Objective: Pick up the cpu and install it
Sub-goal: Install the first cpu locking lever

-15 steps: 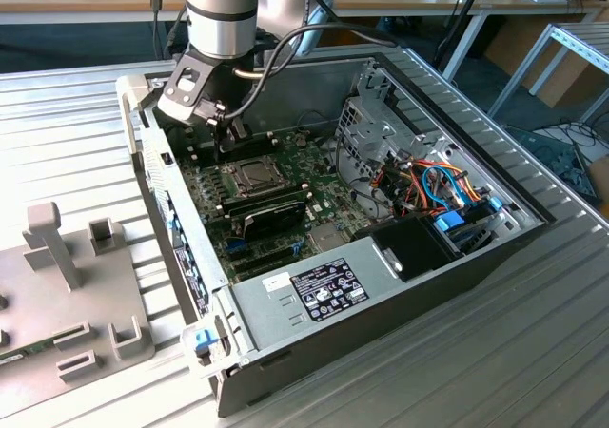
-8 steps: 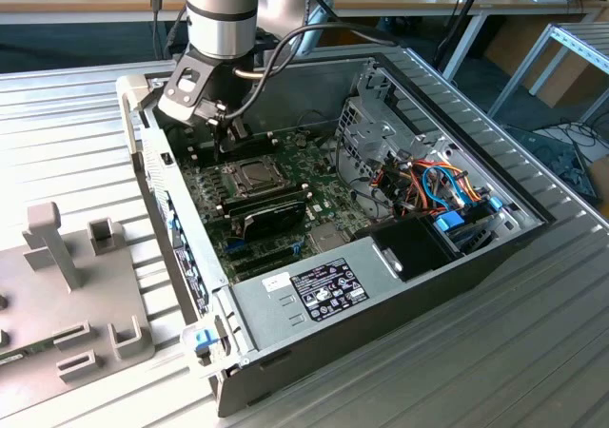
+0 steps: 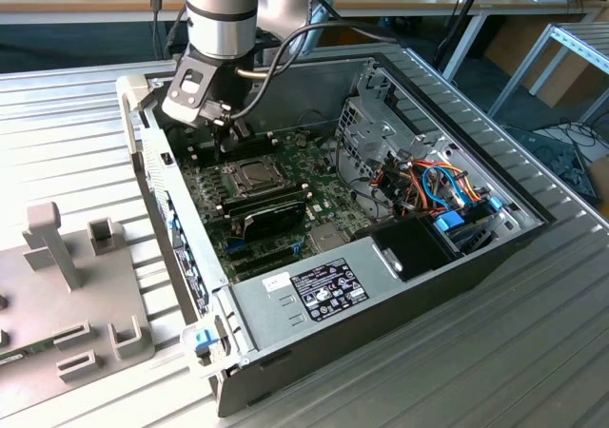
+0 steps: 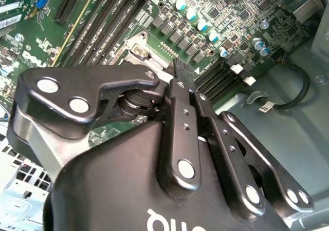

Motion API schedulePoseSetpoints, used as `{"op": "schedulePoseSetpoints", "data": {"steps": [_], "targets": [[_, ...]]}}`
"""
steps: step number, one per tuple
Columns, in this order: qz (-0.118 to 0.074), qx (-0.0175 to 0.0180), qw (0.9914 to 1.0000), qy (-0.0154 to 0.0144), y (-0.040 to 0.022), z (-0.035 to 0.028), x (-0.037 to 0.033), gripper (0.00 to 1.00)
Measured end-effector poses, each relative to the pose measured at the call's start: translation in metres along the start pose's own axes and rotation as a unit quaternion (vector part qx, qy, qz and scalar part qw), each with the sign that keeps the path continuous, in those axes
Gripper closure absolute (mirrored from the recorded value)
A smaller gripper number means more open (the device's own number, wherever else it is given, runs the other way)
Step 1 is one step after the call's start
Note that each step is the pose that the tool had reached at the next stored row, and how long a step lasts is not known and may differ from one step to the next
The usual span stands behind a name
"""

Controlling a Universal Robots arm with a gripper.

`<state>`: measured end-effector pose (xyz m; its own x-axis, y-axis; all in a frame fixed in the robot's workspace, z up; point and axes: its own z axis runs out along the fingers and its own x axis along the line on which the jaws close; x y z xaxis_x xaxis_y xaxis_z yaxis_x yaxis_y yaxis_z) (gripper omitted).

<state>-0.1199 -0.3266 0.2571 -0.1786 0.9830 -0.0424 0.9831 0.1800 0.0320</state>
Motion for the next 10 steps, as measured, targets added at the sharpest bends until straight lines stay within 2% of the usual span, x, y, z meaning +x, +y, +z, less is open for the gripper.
{"op": "schedulePoseSetpoints", "data": {"steps": [6, 10], "targets": [[-0.029, -0.0013, 0.99957, 0.0010, 0.0000, 0.0000, 0.0000, 0.89], [-0.051, -0.0022, 0.99870, 0.0016, 0.0000, 0.0000, 0.0000, 0.89]]}}
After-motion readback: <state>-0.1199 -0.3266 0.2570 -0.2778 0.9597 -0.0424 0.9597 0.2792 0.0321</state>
